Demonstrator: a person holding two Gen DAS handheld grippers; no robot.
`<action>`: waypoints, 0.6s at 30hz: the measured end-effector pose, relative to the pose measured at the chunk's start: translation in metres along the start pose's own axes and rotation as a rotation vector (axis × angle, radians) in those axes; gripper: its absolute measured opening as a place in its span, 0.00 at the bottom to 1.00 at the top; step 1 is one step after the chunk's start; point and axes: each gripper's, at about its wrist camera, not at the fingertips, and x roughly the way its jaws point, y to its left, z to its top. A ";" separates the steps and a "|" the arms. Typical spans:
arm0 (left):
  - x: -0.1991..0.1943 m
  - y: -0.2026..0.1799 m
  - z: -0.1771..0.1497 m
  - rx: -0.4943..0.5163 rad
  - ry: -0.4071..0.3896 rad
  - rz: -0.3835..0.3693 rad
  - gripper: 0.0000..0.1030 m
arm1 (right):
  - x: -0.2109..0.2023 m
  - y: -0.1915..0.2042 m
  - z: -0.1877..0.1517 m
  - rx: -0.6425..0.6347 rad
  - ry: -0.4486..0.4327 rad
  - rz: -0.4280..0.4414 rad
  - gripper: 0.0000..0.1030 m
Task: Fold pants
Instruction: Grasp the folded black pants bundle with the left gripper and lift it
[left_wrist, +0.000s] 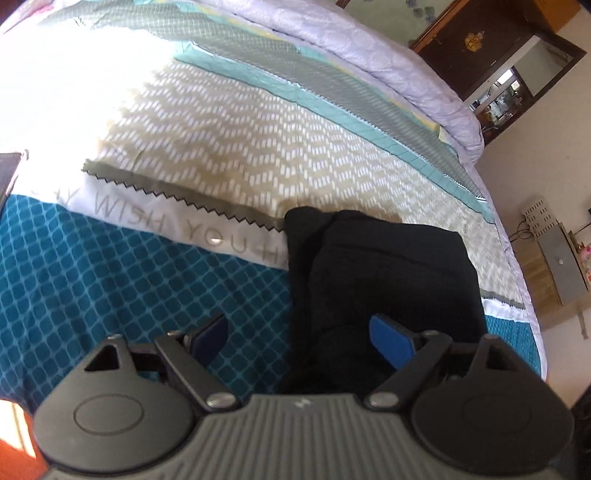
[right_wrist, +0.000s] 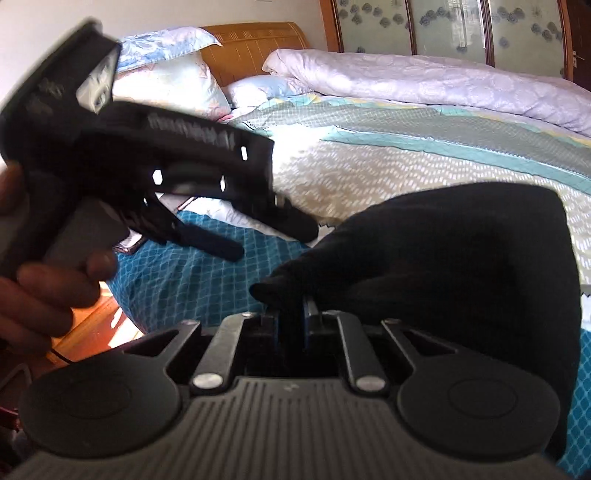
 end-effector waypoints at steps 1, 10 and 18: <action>0.001 -0.001 0.000 0.001 0.002 -0.012 0.85 | -0.009 -0.003 0.006 0.008 -0.013 0.025 0.39; 0.031 -0.038 0.022 0.073 0.042 -0.076 0.91 | -0.106 -0.050 -0.001 0.147 -0.183 -0.027 0.52; 0.004 -0.072 -0.003 0.238 -0.163 0.002 0.17 | -0.097 -0.121 -0.033 0.563 -0.134 -0.161 0.22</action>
